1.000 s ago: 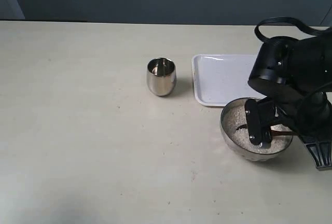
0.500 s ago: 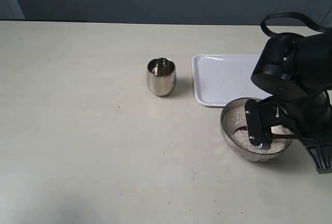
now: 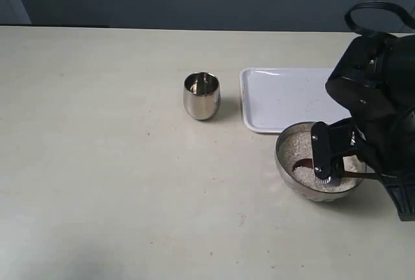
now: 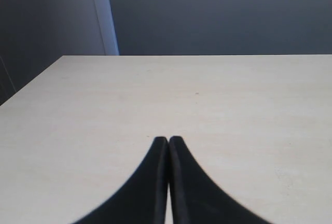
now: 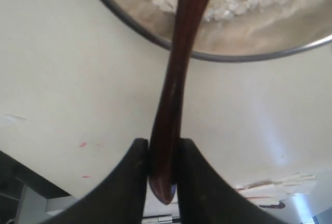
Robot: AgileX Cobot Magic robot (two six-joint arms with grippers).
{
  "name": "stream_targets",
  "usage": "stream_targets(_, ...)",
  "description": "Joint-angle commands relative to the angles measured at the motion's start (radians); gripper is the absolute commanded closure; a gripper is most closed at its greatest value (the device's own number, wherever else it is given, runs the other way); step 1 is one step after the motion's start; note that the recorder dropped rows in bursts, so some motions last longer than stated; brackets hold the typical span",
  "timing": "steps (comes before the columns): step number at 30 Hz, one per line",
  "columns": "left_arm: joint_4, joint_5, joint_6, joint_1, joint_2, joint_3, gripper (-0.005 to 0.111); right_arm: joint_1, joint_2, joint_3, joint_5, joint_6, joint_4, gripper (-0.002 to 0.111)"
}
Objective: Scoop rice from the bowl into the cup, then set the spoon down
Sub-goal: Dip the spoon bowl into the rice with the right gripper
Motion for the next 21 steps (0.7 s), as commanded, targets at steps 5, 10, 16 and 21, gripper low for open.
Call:
stream_targets(5, 0.003, -0.005, -0.003, -0.007, 0.003, 0.000, 0.106, -0.006, -0.010, -0.003, 0.000, -0.027, 0.008, 0.109)
stream_targets(10, 0.003, -0.005, -0.003, -0.007, 0.003, 0.000, 0.106, -0.006, -0.010, -0.003, 0.000, -0.027, -0.008, 0.109)
stream_targets(16, 0.003, -0.005, -0.003, -0.007, 0.003, 0.000, 0.106, -0.006, -0.010, -0.003, 0.000, -0.027, -0.010, 0.109)
stream_targets(21, 0.003, -0.005, -0.003, -0.007, 0.003, 0.000, 0.106, -0.006, -0.010, -0.003, 0.000, -0.027, -0.010, 0.109)
